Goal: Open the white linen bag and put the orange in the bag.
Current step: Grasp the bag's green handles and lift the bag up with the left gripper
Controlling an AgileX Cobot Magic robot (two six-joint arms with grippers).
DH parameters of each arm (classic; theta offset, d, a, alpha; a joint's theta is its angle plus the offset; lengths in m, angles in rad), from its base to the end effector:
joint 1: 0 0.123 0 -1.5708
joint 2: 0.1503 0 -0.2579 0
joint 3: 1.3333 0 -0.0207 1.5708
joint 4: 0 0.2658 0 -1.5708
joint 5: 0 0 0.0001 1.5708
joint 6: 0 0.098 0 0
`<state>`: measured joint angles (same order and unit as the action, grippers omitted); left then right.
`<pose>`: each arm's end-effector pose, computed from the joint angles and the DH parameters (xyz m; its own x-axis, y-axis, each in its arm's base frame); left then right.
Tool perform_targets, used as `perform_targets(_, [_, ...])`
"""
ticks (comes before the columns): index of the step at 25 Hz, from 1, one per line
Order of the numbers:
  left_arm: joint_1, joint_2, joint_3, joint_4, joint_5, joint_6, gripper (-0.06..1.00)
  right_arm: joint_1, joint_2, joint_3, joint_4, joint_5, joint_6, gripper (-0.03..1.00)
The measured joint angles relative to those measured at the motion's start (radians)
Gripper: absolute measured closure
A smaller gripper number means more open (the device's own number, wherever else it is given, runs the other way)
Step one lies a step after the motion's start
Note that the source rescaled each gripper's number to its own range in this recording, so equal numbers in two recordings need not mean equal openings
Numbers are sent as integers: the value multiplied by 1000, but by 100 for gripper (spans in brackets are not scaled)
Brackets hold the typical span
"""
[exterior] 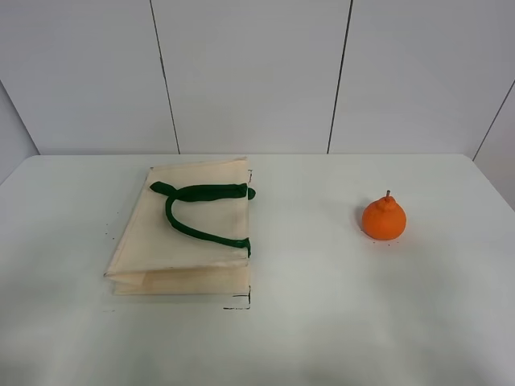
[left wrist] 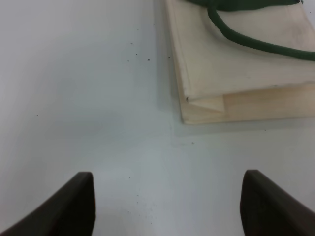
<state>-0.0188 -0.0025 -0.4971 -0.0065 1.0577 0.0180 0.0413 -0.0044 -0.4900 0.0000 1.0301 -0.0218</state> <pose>0.0421 -0.0013 0.2808 -0.4532 0.0233 -0.8911 0.0306 0.9995 0.0106 0.0438 0.0018 0.2812 -0.4322 -0.0397 -0.9009 -0.0507 0.9985 -0.0196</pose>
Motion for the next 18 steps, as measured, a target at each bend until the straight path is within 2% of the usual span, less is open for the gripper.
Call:
perform_targets(3, [0,0,0,0,0,0,16,0,0,0,0,0,0,-3])
perform_targets(8, [0,0,0,0,-1,0,-1,0,0,0,0,0,0,-3])
perform_targets(12, [0,22,-20,0,-7,-35,-5,0,0,0,0,0,0,-3])
perform_targets(18, [0,356,-197,-2,-30,-18,-5,0,0,0,0,0,0,-3])
